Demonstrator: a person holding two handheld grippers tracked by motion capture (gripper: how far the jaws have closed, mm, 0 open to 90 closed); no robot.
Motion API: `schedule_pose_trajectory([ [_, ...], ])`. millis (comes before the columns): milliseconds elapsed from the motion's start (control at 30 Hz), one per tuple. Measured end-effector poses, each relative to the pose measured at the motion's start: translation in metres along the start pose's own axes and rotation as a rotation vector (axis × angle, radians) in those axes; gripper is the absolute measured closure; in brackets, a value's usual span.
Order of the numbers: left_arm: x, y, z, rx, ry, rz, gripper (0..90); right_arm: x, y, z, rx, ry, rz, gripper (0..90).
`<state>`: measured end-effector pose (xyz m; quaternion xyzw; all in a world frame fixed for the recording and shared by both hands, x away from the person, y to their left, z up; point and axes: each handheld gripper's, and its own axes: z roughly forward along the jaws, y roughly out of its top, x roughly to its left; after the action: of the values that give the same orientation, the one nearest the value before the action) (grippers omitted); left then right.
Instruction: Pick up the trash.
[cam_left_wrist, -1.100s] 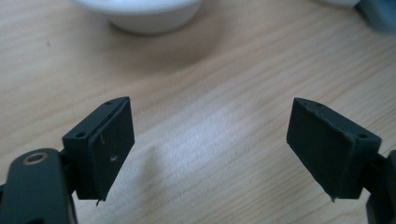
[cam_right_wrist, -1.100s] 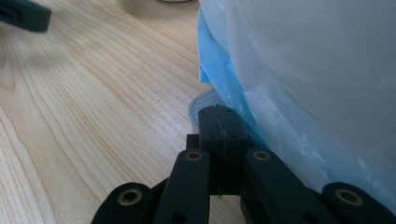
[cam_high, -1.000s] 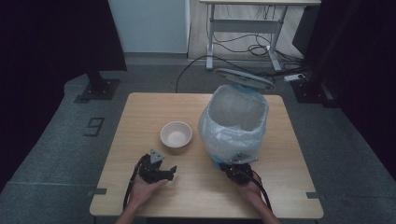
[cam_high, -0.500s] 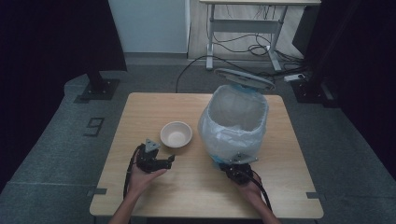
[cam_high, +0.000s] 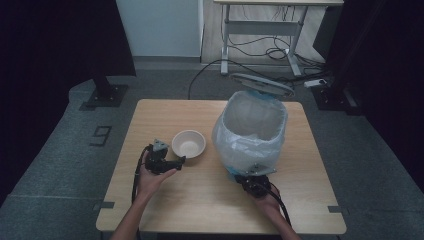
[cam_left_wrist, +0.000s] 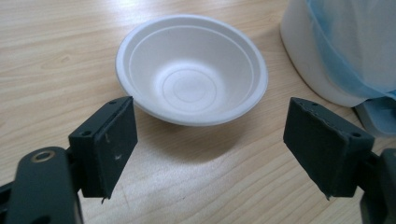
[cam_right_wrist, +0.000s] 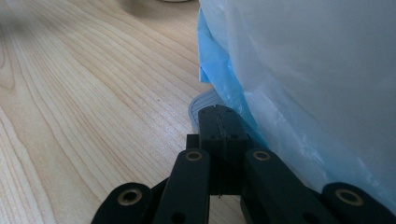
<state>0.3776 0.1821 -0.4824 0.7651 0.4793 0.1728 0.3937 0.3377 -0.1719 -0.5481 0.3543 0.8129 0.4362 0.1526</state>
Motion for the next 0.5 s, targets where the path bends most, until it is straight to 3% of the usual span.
schedule_pose_trajectory([
  [500,0.007,0.023,0.006,0.009,-0.003,0.004,18.5,0.0,0.0,0.0,0.0,0.0,0.0,89.5],
])
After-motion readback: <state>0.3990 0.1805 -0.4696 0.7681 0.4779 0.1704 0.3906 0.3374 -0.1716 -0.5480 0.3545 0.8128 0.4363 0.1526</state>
